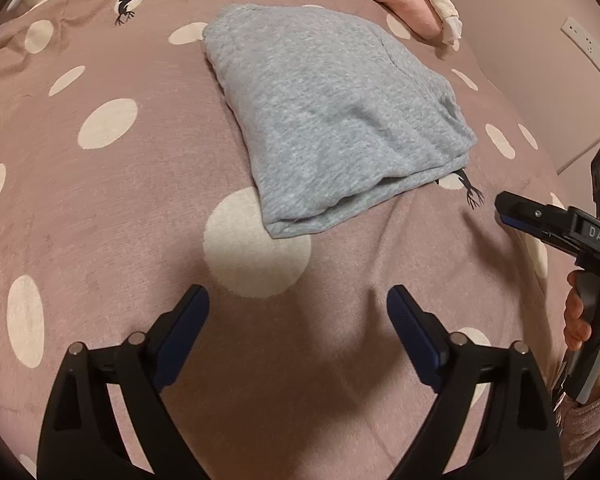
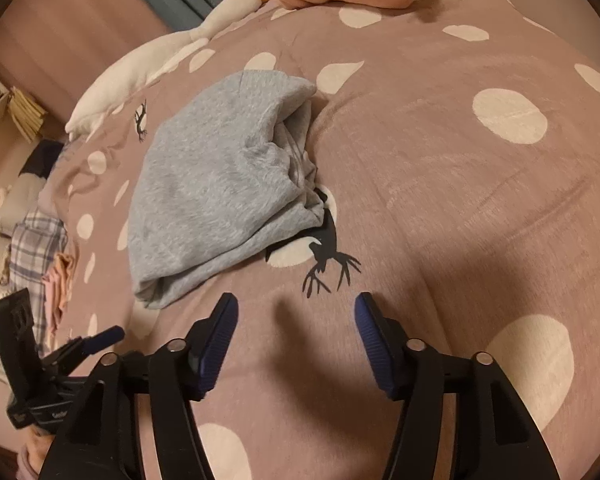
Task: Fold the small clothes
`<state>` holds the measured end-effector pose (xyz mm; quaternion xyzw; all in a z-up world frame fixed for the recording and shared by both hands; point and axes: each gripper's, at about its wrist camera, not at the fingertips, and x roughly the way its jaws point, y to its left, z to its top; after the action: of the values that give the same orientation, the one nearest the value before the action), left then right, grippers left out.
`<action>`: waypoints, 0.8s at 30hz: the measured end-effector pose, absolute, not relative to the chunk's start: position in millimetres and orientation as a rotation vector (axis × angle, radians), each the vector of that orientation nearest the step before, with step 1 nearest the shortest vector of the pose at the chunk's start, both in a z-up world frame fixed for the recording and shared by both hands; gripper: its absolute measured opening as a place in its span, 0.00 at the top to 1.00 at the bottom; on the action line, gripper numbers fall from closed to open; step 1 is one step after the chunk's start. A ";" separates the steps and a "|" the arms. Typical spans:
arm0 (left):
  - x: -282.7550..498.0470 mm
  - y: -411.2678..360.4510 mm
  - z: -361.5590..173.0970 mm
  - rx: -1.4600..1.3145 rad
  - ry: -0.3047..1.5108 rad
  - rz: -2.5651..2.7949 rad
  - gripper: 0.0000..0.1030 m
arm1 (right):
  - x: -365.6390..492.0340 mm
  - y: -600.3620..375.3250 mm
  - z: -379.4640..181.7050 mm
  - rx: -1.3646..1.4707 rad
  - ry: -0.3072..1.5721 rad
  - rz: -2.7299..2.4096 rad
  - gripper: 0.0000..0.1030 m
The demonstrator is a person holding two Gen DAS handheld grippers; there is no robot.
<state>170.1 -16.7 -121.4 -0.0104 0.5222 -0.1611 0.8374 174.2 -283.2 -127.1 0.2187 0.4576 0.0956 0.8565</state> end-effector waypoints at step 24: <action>195.4 -0.1 -117.4 -0.289 1.123 -0.371 0.00 | 184.1 -298.6 -133.8 0.607 0.939 0.240 0.21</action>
<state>195.4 -0.1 -117.4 -0.1359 0.5276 -0.1744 0.8202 184.1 -298.6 -133.8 0.2871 0.4441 0.1137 0.8411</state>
